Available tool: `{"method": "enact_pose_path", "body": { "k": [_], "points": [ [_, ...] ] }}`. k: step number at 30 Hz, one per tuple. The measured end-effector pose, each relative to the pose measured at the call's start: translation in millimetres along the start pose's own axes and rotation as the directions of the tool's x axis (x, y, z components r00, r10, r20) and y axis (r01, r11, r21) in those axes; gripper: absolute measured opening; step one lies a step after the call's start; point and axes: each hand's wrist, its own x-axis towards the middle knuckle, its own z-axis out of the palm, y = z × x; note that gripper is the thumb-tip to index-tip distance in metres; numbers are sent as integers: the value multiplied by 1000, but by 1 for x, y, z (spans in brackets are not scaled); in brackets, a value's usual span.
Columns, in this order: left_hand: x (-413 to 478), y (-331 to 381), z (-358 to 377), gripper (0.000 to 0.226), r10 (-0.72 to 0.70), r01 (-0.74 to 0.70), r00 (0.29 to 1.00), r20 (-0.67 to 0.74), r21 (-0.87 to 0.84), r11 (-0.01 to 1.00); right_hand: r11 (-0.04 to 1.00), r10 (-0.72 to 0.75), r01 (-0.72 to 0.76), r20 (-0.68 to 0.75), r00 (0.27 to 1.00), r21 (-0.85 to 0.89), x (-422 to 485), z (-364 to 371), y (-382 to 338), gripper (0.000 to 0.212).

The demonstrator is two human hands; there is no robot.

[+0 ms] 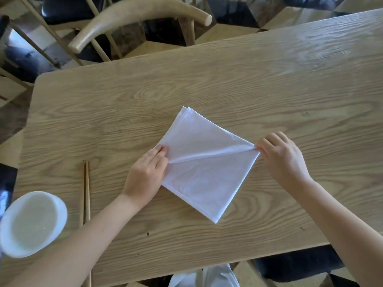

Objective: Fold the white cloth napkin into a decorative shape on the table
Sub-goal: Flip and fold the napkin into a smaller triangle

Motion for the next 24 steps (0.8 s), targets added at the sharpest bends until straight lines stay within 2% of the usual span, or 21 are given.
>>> {"method": "enact_pose_path", "body": {
  "k": [4,7,10,11,13,16,19,24],
  "points": [
    [-1,4,-8,22,-45,48,997,65,-38,998,996,-38,39,5,999,-81,-11,4,0,29],
    [16,14,-9,29,-86,89,994,60,-50,995,999,-23,21,-37,999,-42,-12,3,-3,19],
    [58,29,-6,37,-104,110,993,49,-133,985,1000,-23,23,-12,1000,2,-9,6,-16,36],
    [72,34,-3,38,-92,104,993,77,-179,978,999,-42,42,7,999,15,-9,8,-20,40],
    [91,37,8,43,-9,63,972,235,-221,973,997,-72,69,76,995,38,-10,11,-24,46],
    [92,22,30,55,41,-2,900,434,-89,996,995,-96,97,198,975,9,-16,15,-17,54],
    [87,4,37,65,-13,30,912,409,-37,999,993,-83,102,268,960,-58,-18,16,-11,59],
    [91,2,35,71,13,-12,913,408,-5,1000,993,-59,87,310,949,-79,-15,18,-15,67]
  ]
}}
